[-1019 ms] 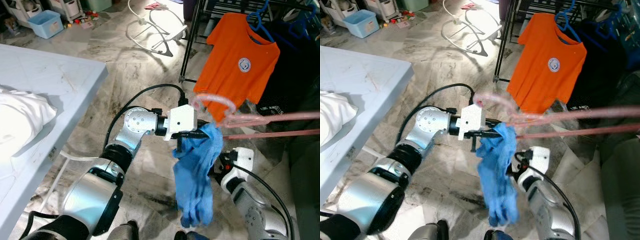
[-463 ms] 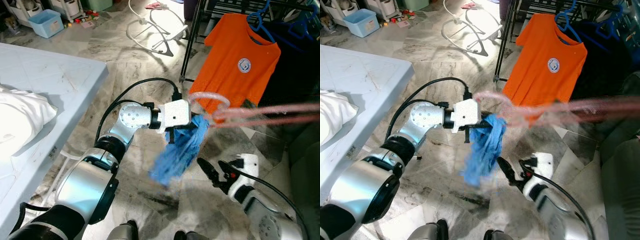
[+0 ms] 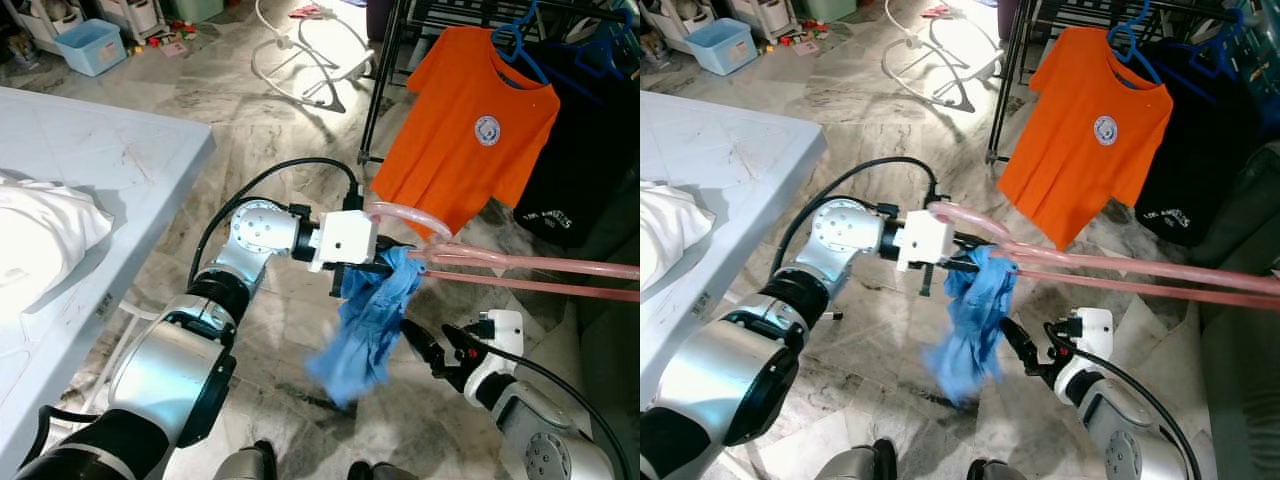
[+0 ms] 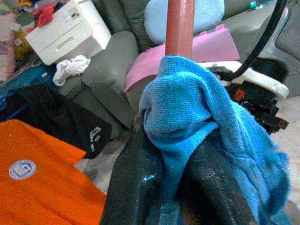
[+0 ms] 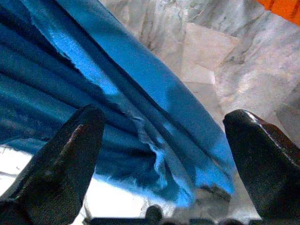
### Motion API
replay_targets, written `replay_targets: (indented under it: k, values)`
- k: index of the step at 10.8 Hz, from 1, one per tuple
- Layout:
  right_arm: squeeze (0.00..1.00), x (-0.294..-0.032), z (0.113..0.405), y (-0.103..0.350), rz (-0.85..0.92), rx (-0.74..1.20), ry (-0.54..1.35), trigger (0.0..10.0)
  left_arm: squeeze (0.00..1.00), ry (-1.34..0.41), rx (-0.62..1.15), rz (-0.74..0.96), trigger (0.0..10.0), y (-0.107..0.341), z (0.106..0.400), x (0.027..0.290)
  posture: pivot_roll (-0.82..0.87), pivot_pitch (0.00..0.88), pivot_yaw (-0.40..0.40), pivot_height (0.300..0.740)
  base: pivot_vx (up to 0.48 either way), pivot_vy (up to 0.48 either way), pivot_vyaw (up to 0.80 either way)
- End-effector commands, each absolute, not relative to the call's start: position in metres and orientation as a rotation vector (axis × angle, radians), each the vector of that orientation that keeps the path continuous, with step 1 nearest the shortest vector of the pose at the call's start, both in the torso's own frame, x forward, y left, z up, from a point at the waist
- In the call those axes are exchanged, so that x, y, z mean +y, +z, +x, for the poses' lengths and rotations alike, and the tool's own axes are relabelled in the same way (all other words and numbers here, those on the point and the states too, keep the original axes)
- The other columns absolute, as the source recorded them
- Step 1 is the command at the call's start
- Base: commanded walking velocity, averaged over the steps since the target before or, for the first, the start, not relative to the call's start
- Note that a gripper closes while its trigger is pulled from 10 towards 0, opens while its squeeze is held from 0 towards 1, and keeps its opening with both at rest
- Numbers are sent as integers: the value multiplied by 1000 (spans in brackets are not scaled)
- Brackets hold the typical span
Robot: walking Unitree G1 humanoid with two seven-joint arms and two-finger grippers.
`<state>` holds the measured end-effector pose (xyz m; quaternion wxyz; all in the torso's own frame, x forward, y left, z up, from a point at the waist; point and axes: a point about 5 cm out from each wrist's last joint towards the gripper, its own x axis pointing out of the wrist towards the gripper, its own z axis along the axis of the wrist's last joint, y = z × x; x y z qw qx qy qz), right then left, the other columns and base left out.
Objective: Hang hanger
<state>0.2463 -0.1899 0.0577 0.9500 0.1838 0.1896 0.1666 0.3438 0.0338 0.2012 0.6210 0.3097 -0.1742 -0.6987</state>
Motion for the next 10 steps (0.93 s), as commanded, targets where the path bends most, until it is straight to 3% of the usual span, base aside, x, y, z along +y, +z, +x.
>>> replay_targets:
  k: [1,3,5,6,7,10]
  values:
    - [0,-190,244,56,380,406,353,10000,0,-1619,-457,747,0,211,343,27,56,180,-68,740,0,0,0]
    - [0,-184,245,53,396,417,382,10000,0,-1627,-499,731,0,219,342,20,53,180,-67,740,0,0,0]
    - [0,-179,258,45,437,423,386,10000,0,-1679,-648,652,0,241,335,6,57,178,-58,740,0,0,0]
    - [0,-180,263,38,459,441,357,1020,0,-1696,-709,628,0,252,332,2,66,178,-61,740,0,0,0]
    - [0,-183,266,27,466,473,310,0,0,-1698,-763,604,0,263,331,0,79,181,-68,740,0,0,0]
    - [0,-196,252,13,461,508,266,0,0,-1638,-744,632,0,269,339,13,87,184,-83,740,0,0,0]
